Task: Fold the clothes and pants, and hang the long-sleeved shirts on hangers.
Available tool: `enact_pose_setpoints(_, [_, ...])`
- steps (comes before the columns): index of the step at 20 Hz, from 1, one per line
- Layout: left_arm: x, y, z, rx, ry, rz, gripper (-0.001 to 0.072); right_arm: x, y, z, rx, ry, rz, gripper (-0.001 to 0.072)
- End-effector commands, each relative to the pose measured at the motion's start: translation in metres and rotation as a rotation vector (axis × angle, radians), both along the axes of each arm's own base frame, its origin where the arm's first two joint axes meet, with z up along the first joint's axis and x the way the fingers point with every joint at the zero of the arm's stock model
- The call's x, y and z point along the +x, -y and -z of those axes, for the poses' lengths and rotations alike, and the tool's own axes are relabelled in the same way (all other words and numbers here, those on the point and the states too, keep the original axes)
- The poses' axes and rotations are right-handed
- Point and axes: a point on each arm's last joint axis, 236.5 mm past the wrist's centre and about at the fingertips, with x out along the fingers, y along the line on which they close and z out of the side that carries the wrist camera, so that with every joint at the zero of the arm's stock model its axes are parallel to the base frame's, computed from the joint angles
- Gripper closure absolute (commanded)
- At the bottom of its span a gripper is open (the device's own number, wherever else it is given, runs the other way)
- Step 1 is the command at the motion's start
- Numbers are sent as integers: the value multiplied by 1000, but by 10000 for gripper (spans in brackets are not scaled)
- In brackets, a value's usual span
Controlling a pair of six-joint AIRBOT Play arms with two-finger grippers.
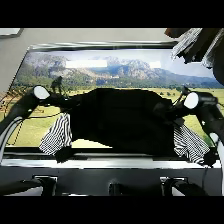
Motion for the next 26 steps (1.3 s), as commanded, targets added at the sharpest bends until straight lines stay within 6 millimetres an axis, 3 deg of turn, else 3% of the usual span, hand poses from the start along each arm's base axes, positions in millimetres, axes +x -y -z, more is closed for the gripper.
enact_pose_setpoints(1, [-14, -38, -31, 176, 111, 62, 168, -40, -14, -30, -129, 49, -270, 148])
enact_pose_setpoints(4, [-39, -41, -30, 180, 117, 66, 168, -61, -61, -15, -119, 123, -340, 148])
enact_pose_setpoints(8, [-60, -37, -12, 187, 78, 94, 168, -63, -92, 18, -185, 176, -427, 158])
enact_pose_setpoints(17, [-54, -28, -14, 186, 118, 104, 168, -55, -92, 71, -290, 68, -470, 159])
enact_pose_setpoints(26, [-49, -32, -14, 207, 139, 101, 168, -46, -76, 82, -364, 84, -448, 186])
